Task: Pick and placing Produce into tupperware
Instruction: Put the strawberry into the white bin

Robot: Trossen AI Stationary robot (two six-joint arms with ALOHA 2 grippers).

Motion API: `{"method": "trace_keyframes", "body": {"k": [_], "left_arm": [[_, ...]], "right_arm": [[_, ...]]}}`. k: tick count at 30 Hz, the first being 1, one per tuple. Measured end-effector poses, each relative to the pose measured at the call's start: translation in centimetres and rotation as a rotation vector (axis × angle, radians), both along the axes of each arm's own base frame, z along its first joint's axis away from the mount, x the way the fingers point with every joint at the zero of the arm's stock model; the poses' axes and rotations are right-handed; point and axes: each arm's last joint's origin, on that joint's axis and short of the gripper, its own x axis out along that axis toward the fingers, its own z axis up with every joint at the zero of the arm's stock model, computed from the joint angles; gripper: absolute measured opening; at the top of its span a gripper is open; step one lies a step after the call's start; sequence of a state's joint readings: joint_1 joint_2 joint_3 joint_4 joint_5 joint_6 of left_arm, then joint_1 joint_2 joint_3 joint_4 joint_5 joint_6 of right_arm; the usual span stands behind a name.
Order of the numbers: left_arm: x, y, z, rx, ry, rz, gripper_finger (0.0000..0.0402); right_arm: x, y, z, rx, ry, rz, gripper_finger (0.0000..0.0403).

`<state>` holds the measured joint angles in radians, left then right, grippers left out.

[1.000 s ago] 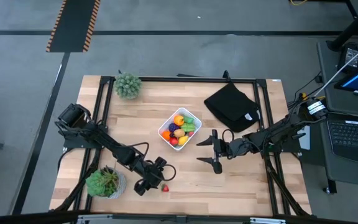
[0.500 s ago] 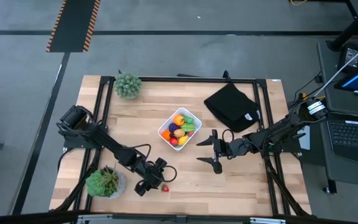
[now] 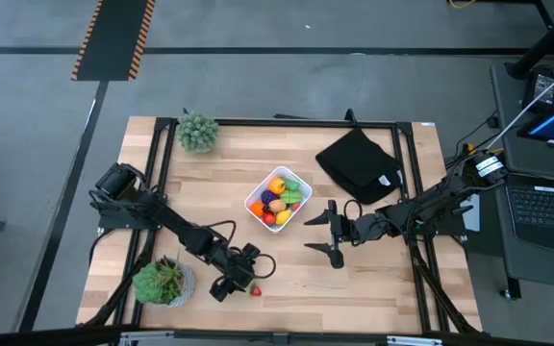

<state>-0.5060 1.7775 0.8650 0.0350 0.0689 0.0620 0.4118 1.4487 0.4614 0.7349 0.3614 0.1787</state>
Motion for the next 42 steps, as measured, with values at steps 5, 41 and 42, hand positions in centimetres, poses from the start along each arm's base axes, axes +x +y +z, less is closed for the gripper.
{"method": "trace_keyframes", "body": {"k": [5, 41, 42], "left_arm": [[0.02, -0.01, 0.02, -0.001, -0.003, 0.0, 0.0208], [0.06, -0.05, -0.51, -0.024, 0.031, 0.01, 0.0009], [0.06, -0.05, -0.51, -0.024, 0.031, 0.01, 0.0009]], "right_arm": [[0.0, 0.0, -0.01, -0.002, 0.001, 0.0, 0.03], [-0.01, 0.0, -0.04, -0.003, 0.004, 0.0, 0.03], [-0.01, 0.0, -0.04, -0.003, 0.004, 0.0, 0.03]]}}
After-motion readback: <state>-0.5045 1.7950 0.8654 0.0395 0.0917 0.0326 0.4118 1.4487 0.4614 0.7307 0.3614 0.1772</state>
